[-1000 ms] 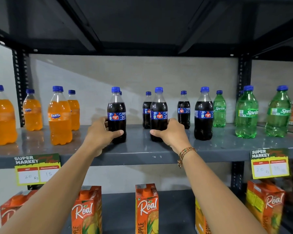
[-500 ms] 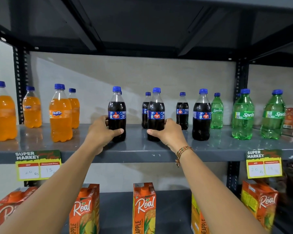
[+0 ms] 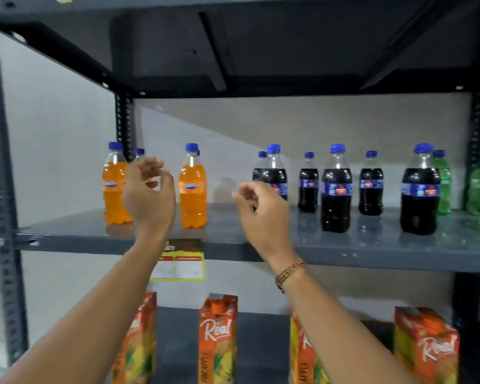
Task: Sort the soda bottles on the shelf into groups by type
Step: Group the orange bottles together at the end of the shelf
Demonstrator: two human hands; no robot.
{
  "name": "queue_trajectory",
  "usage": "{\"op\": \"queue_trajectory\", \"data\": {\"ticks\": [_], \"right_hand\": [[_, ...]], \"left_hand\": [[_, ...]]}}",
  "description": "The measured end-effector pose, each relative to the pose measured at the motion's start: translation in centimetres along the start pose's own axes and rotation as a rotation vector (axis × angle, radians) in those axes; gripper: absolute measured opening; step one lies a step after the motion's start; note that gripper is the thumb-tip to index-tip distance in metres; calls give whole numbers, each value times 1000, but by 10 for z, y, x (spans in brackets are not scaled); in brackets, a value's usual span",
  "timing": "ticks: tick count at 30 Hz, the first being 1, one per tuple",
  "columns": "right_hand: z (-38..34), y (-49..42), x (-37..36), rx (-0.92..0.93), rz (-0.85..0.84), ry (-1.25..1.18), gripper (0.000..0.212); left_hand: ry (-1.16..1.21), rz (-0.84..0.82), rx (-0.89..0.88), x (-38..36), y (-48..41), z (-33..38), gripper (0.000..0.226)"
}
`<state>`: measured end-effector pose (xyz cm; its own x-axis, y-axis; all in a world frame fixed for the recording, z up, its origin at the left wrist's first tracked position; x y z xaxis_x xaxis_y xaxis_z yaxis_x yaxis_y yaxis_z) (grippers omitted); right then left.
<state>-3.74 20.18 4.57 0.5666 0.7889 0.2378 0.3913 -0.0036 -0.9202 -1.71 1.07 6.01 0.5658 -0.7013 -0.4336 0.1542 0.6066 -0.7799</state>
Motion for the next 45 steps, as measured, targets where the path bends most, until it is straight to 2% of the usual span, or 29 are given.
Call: {"op": "queue_trajectory", "data": {"ticks": [2, 4, 7, 10, 13, 16, 19, 24, 33, 45], "right_hand": [[-7, -4, -31, -163, -199, -39, 30], [-23, -5, -65, -299, -334, -77, 36], [-20, -7, -89, -437, -415, -63, 35], [-12, -10, -105, -548, -459, -99, 43], [-9, -12, -117, -553, -484, -60, 36], [-8, -11, -120, -556, -512, 9, 42], [-6, -11, -121, -560, -510, 26, 43], [-4, -11, -120, -540, -503, 62, 46], [-6, -10, -122, -495, -522, 164, 53], [-13, -11, -122, -441, -535, 232, 54]], "left_hand": [[-97, 73, 53, 23, -16, -16, 40], [-222, 55, 159, 52, -41, -39, 61], [-377, -101, 319, 69, -56, -63, 85], [-474, -208, 432, 78, -61, -82, 86], [-484, -317, 516, 81, -63, -96, 81], [-431, -403, 564, 80, -64, -106, 66], [-423, -425, 565, 82, -67, -112, 50], [-452, -390, 607, 83, -69, -117, 40], [-458, -356, 611, 85, -68, -115, 51], [-456, -342, 610, 84, -67, -115, 54]]}}
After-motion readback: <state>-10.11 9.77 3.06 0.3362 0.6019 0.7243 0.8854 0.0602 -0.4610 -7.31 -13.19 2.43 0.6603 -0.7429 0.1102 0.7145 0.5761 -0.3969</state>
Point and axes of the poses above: each hand's wrist, its own y-axis away from the middle knuckle, its own x-axis out of the back of the hand, z = x × y, the point moved 5 cm from there along -y, towards the middle knuckle, and after that the axes turned 13 degrees about y, right-handed, at the moved point
